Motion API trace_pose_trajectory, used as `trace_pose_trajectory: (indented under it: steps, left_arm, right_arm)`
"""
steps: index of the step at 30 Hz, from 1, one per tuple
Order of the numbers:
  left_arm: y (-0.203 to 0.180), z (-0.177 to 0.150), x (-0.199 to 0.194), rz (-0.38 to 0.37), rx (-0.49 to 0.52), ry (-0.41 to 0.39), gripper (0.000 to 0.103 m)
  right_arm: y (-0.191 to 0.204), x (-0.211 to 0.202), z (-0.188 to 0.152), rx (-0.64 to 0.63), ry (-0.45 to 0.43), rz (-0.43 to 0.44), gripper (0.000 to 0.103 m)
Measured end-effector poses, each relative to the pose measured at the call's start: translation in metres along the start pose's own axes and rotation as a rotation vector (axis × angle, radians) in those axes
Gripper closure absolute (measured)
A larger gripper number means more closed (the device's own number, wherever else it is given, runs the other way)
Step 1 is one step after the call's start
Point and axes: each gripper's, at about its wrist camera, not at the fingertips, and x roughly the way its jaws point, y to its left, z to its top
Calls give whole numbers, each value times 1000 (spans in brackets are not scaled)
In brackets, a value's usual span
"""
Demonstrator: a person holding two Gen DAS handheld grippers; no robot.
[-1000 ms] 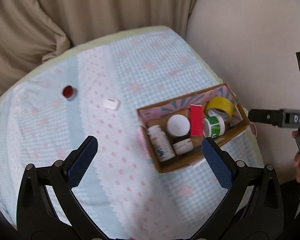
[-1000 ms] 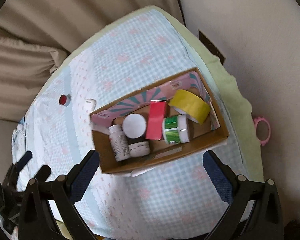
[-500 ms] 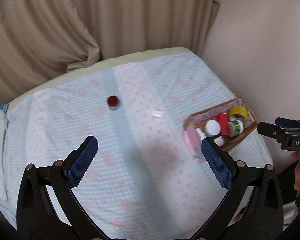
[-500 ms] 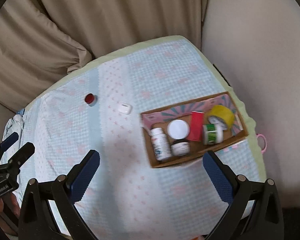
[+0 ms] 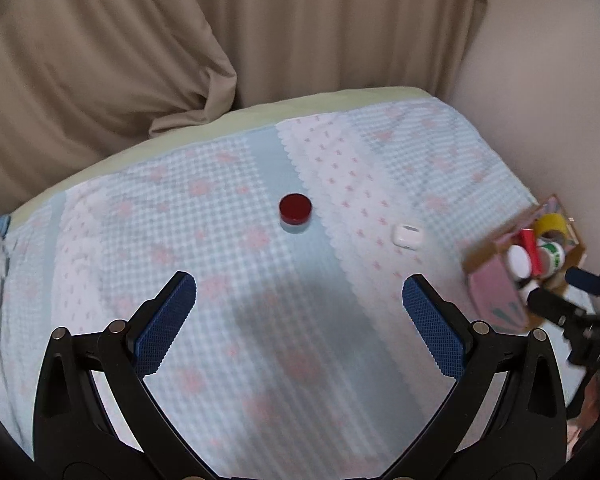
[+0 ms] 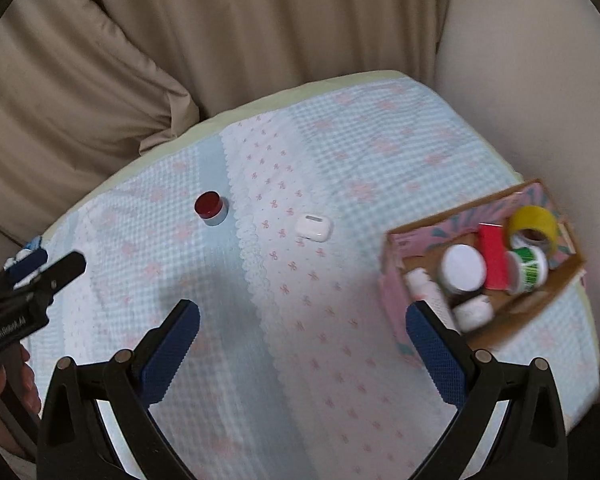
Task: Organize rigid objects
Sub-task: 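Move both open grippers toward the red-lidded tin and white earbud case, then grasp the red-lidded tin with the left gripper while the right grasps the white earbud case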
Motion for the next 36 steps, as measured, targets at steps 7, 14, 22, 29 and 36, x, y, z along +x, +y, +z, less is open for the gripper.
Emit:
trace_pose_trajectory:
  steps: [7, 14, 22, 29, 36]
  left_arm:
    - [12, 3, 118, -16, 6, 20, 0]
    - [10, 4, 217, -33, 47, 7, 5]
    - [9, 15, 287, -64, 39, -2, 14]
    - [10, 18, 300, -49, 43, -21, 28]
    - [10, 21, 298, -56, 50, -21, 52]
  right_arm:
    - [13, 104, 3, 14, -13, -66, 0]
    - [7, 196, 13, 87, -62, -145, 1]
    - [3, 249, 24, 146, -93, -196, 15]
    - [2, 265, 32, 174, -111, -256, 22]
    - [1, 263, 35, 165, -116, -268, 46]
